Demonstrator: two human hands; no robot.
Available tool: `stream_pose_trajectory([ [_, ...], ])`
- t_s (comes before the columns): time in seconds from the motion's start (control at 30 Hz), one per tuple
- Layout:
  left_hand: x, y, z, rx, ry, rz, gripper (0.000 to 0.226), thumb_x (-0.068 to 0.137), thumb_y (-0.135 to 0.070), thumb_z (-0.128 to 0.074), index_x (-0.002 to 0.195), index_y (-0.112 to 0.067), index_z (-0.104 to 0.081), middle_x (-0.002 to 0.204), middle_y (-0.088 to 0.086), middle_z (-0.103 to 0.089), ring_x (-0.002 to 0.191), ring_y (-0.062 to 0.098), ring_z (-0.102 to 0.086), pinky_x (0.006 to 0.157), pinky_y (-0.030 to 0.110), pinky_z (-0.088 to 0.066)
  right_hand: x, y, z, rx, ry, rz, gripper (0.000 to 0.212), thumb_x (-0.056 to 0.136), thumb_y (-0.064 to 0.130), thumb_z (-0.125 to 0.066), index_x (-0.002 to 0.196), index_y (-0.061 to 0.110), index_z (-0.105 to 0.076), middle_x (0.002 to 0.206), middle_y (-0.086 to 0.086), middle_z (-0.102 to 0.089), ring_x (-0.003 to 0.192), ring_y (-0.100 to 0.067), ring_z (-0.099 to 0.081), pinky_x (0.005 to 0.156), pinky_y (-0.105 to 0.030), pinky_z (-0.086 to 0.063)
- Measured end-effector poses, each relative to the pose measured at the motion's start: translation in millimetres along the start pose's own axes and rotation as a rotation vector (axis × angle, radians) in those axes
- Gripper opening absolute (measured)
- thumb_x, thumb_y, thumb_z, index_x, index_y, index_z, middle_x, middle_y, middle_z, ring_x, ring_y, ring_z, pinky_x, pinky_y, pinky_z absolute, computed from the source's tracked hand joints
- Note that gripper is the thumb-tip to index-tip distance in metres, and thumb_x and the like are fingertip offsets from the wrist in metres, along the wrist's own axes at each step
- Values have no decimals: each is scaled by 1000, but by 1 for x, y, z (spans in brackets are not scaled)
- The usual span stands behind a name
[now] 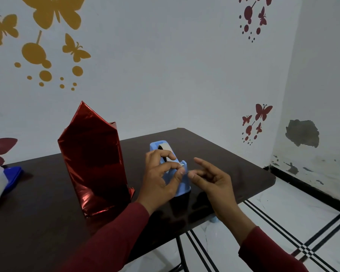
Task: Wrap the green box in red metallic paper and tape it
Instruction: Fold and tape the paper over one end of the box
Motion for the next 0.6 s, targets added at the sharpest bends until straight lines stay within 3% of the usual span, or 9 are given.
stream_pose_trajectory([
  [0.13,2,-2,3,99,-55,-32,14,89,-37,-74,92,-24,-81,115,-1,-57,122,12,-40,107,17,-27,0,-1,1,-1,-33,-14,47,81,13,-78,127,15,-68,94,-10,-80,98,-21,-77,87,-28,-61],
  [0.27,6,-23,14,178,-129,-8,31,84,-27,-85,113,-18,-78,121,3,-58,120,19,-42,107,13,-27,0,3,1,-10,-110,-61,43,86,1,-78,123,19,-70,90,-10,-79,88,-19,-76,78,-27,-62],
  [0.5,27,-61,76,158,-168,-111,23,88,-6,-76,110,-14,-78,117,3,-57,113,21,-56,98,26,-46,12,49,-37,1,-58,-3,43,87,3,-78,127,17,-68,92,-5,-81,88,-12,-76,80,-25,-61],
  [0.6,42,-71,126,245,-248,-131,24,87,-1,-77,107,-13,-79,114,1,-57,110,17,-56,95,22,-45,19,72,-74,-21,40,17,42,89,9,-80,127,22,-67,92,-4,-81,86,-9,-75,81,-28,-60],
])
Point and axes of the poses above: each hand's wrist, its own x-axis towards the middle knuckle, its own z-axis out of the back of the hand, y = z × x, the point moved 2 cm from there along x, towards the middle knuckle
